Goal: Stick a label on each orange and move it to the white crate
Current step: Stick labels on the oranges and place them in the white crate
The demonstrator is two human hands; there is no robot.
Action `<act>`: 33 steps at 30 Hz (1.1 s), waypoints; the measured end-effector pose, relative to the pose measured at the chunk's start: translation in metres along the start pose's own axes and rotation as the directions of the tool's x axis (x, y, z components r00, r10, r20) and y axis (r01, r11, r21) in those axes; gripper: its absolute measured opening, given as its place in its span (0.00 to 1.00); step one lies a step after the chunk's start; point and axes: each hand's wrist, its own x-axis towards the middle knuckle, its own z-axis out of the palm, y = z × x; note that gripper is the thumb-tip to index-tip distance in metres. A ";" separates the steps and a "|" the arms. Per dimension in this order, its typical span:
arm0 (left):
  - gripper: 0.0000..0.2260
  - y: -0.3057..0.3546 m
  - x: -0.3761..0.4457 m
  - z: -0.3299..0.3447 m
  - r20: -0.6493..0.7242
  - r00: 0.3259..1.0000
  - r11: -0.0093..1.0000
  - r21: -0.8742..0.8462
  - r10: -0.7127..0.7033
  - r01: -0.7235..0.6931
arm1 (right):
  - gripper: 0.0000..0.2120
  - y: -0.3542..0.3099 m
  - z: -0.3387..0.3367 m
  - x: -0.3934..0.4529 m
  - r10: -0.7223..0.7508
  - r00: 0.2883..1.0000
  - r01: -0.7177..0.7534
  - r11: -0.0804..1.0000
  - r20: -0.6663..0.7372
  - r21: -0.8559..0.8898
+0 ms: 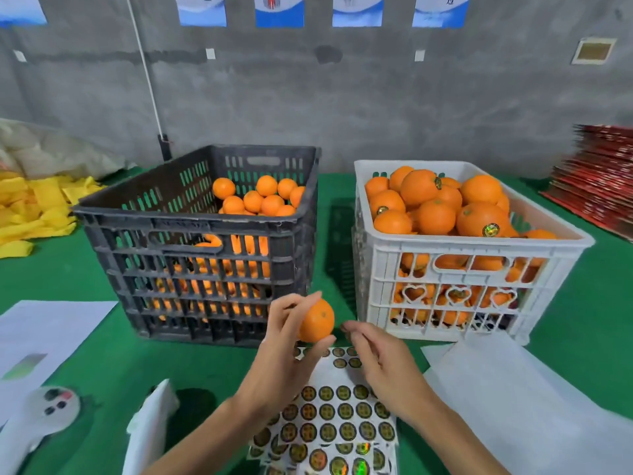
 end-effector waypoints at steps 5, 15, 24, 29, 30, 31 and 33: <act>0.27 -0.021 -0.017 0.009 0.021 0.991 0.986 -0.098 -0.131 0.132 | 0.28 0.026 0.017 -0.006 -0.012 0.971 0.080 0.958 0.238 -0.276; 0.27 -0.027 -0.029 0.018 0.150 0.966 0.954 -0.186 -0.209 0.236 | 0.21 0.030 0.028 -0.001 0.006 0.991 0.023 0.975 0.130 -0.221; 0.26 -0.021 -0.028 0.016 0.127 0.976 0.971 -0.141 -0.175 0.192 | 0.13 0.022 0.028 0.001 0.031 0.995 -0.011 0.976 0.090 -0.218; 0.26 -0.017 -0.029 0.009 0.098 0.973 0.963 -0.149 -0.211 0.224 | 0.32 0.023 0.018 -0.008 0.006 0.982 0.060 0.936 0.187 -0.346; 0.26 -0.017 -0.029 0.007 0.102 0.971 0.961 -0.152 -0.216 0.230 | 0.36 0.024 0.016 -0.010 0.003 0.977 0.078 0.924 0.212 -0.374; 0.26 -0.017 -0.029 0.006 0.107 0.970 0.961 -0.150 -0.216 0.231 | 0.38 0.025 0.015 -0.011 0.012 0.971 0.081 0.923 0.238 -0.377; 0.26 -0.016 -0.030 0.005 0.113 0.971 0.962 -0.151 -0.210 0.226 | 0.38 0.028 0.014 -0.013 0.019 0.961 0.082 0.933 0.275 -0.351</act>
